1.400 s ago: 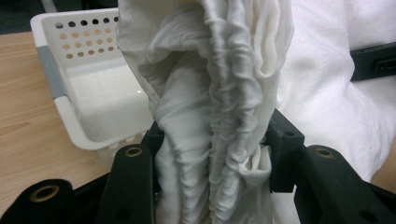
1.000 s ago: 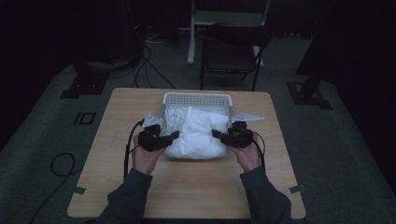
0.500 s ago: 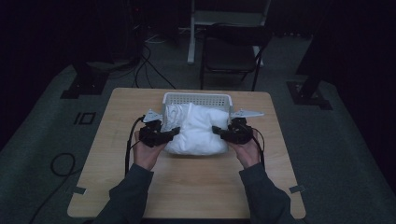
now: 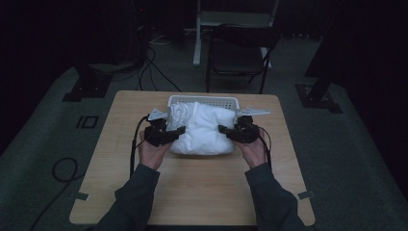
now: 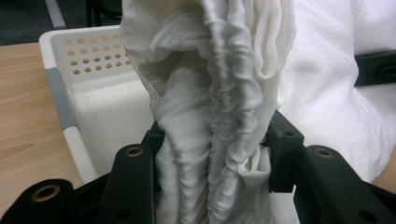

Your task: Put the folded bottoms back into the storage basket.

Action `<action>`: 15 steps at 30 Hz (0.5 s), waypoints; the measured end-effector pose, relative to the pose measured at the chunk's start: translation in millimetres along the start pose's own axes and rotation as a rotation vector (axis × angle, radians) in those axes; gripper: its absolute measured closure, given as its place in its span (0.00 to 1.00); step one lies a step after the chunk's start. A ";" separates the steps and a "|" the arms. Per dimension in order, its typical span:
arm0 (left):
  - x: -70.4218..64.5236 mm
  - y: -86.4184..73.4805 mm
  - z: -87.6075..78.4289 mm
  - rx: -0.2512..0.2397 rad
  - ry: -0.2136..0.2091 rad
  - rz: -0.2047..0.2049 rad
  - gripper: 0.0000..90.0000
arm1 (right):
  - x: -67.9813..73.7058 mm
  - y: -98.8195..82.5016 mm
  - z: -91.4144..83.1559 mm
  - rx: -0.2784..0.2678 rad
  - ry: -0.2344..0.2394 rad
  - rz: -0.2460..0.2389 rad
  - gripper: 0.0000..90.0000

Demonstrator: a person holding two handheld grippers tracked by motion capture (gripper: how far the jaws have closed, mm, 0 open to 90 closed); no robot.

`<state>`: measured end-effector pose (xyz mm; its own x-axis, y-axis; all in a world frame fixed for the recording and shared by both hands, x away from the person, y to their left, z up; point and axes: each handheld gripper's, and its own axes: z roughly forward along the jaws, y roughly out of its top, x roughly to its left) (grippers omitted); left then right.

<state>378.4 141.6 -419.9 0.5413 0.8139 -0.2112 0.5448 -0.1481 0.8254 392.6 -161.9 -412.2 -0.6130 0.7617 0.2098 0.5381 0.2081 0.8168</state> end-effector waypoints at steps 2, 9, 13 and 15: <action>1.3 1.2 1.1 -0.002 0.001 0.000 0.61 | -0.9 1.6 1.0 -0.001 -0.001 0.003 0.73; 4.8 5.4 5.1 -0.009 0.003 -0.005 0.61 | -4.8 5.9 4.9 -0.006 -0.006 0.013 0.73; 6.5 7.7 7.8 -0.012 0.006 -0.007 0.61 | -7.3 7.3 7.4 -0.010 -0.010 0.019 0.73; 7.0 8.9 8.6 -0.014 0.008 -0.005 0.61 | -8.1 7.9 8.1 -0.011 -0.010 0.021 0.73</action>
<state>392.6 141.2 -418.5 0.5336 0.8189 -0.2112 0.5386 -0.1365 0.8314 406.5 -161.4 -411.8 -0.5955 0.7722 0.2215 0.5442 0.1849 0.8184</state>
